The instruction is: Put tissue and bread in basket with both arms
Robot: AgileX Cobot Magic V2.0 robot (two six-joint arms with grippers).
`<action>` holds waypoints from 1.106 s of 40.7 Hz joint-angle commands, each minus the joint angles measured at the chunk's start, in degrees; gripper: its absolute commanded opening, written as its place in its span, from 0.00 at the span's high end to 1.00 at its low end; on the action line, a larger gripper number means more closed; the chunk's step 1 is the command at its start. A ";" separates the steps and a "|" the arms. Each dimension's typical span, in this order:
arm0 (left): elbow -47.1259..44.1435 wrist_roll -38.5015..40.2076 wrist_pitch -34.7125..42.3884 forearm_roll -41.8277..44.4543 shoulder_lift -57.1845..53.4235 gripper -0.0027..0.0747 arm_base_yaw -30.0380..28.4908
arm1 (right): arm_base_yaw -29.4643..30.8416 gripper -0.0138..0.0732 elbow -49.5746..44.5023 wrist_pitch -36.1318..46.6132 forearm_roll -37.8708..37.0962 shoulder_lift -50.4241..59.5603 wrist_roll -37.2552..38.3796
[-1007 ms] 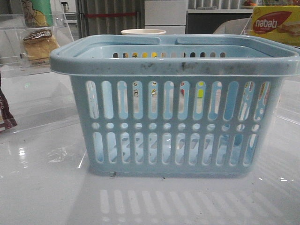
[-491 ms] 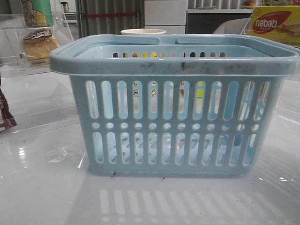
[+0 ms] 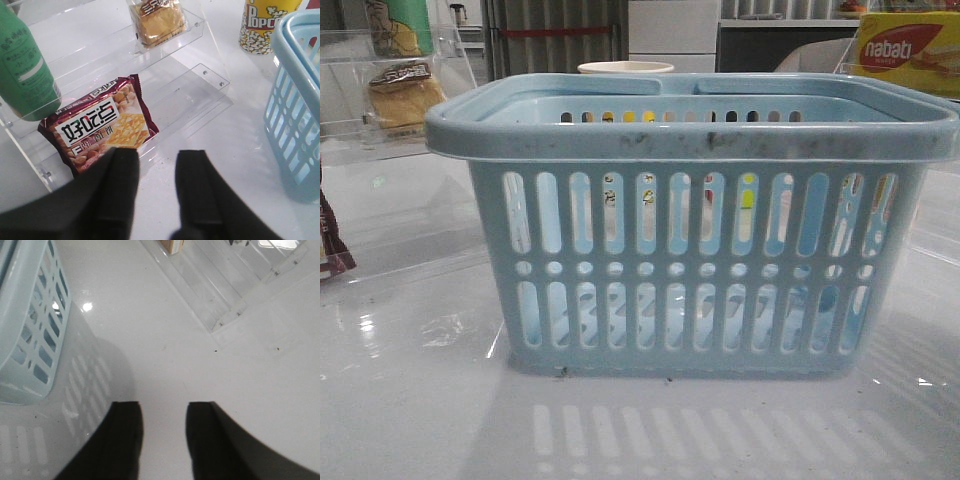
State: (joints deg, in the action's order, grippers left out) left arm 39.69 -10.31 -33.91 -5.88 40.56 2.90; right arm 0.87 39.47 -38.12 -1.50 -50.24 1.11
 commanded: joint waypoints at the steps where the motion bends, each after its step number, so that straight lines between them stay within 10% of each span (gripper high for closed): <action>1: 1.76 0.18 4.45 -0.93 0.29 0.36 0.39 | 0.81 0.23 2.28 5.92 0.09 -1.24 0.42; 45: 1.76 0.18 4.45 -0.93 0.34 0.61 0.39 | 10.65 0.23 42.64 9.88 -1.20 -48.68 2.67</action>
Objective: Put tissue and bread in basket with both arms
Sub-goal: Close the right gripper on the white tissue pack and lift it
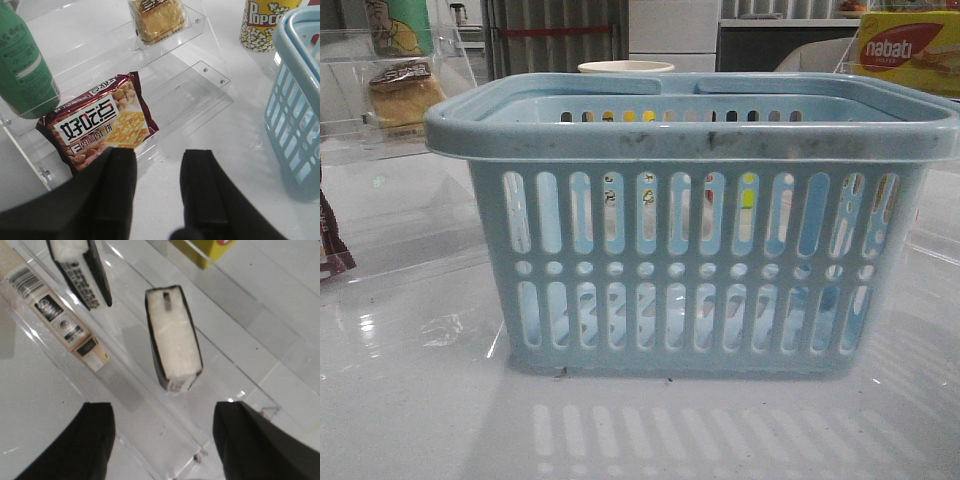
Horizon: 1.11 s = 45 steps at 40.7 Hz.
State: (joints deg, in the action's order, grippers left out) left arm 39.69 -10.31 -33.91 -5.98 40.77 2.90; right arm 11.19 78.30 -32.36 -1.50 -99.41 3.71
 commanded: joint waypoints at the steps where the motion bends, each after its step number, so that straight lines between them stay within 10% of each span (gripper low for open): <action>1: 1.76 0.18 4.45 -0.84 0.13 0.62 0.39 | 0.33 0.23 4.47 4.31 -1.86 -0.11 0.06; 13: 1.76 0.18 4.45 -0.84 0.13 0.66 0.39 | 0.33 0.24 8.42 6.65 -5.37 -5.40 0.06; 27: 1.76 0.18 4.45 -0.84 0.13 0.66 0.39 | 0.33 0.60 9.06 6.30 -5.30 -4.62 0.06; 45: 1.76 0.18 4.45 -0.84 0.13 0.66 0.39 | -1.93 0.62 10.09 1.27 1.82 13.08 0.06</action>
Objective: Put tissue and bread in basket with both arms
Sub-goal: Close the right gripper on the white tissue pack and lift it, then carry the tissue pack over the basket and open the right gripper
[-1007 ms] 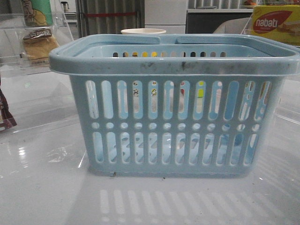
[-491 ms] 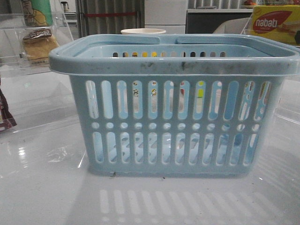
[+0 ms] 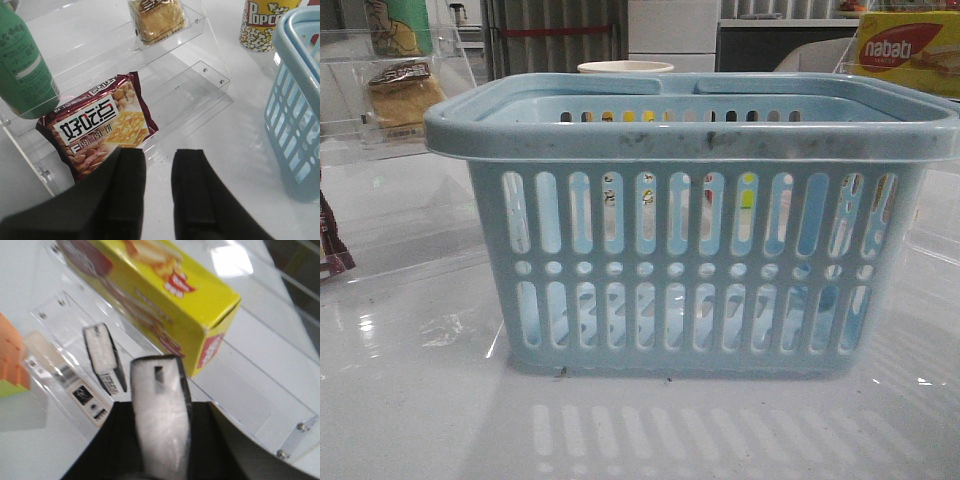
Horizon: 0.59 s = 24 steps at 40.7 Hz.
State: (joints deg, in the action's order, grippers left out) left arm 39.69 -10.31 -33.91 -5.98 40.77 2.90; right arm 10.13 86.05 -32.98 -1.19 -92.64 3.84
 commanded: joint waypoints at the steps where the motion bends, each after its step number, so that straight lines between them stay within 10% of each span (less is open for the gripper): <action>1: 1.76 0.18 4.45 -0.84 0.13 0.66 0.39 | -1.50 0.62 2.34 1.14 1.57 7.78 -0.06; 24: 1.76 0.18 4.45 -0.84 0.13 0.66 0.39 | -29.69 0.62 2.08 -13.20 1.58 16.94 -0.11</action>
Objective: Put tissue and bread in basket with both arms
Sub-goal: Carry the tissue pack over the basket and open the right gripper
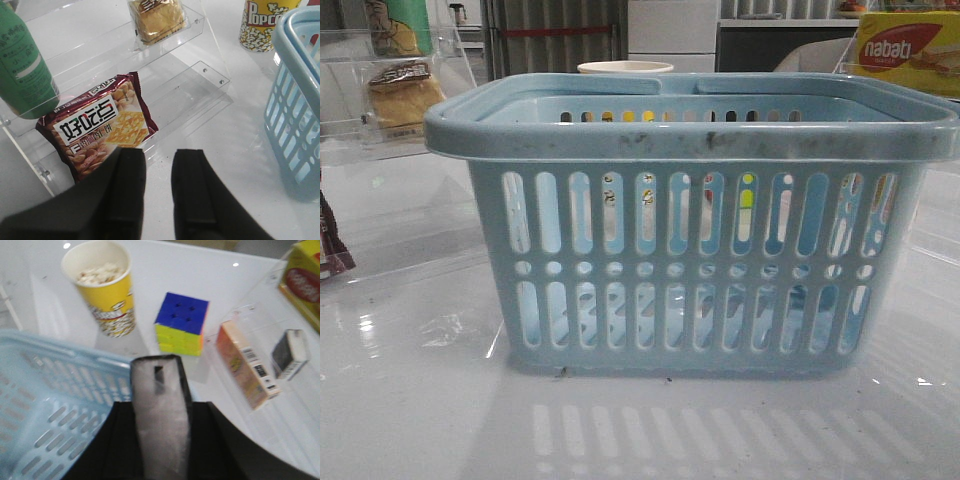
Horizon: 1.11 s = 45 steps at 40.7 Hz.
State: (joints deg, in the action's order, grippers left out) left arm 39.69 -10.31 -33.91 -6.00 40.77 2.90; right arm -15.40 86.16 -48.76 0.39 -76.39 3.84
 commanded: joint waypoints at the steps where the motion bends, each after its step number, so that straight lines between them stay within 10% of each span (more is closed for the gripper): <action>1: 1.76 0.18 4.45 -0.81 0.13 0.66 0.39 | -5.24 0.62 1.97 2.47 0.00 0.27 -0.11; 16: 1.76 0.18 4.45 -0.81 0.13 0.66 0.39 | -14.85 0.59 1.97 1.21 1.46 -12.18 -0.11; 26: 1.76 0.18 4.45 -0.81 0.13 0.66 0.39 | -15.00 0.23 1.97 1.48 0.96 -17.58 -0.76; 45: 1.76 0.18 4.45 -0.81 0.13 0.66 0.39 | -15.22 0.23 -0.57 1.42 0.96 -2.25 -5.08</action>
State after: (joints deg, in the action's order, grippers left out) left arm 39.69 -10.31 -33.91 -6.00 40.81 2.90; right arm -30.45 85.62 -49.60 1.89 -85.41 0.55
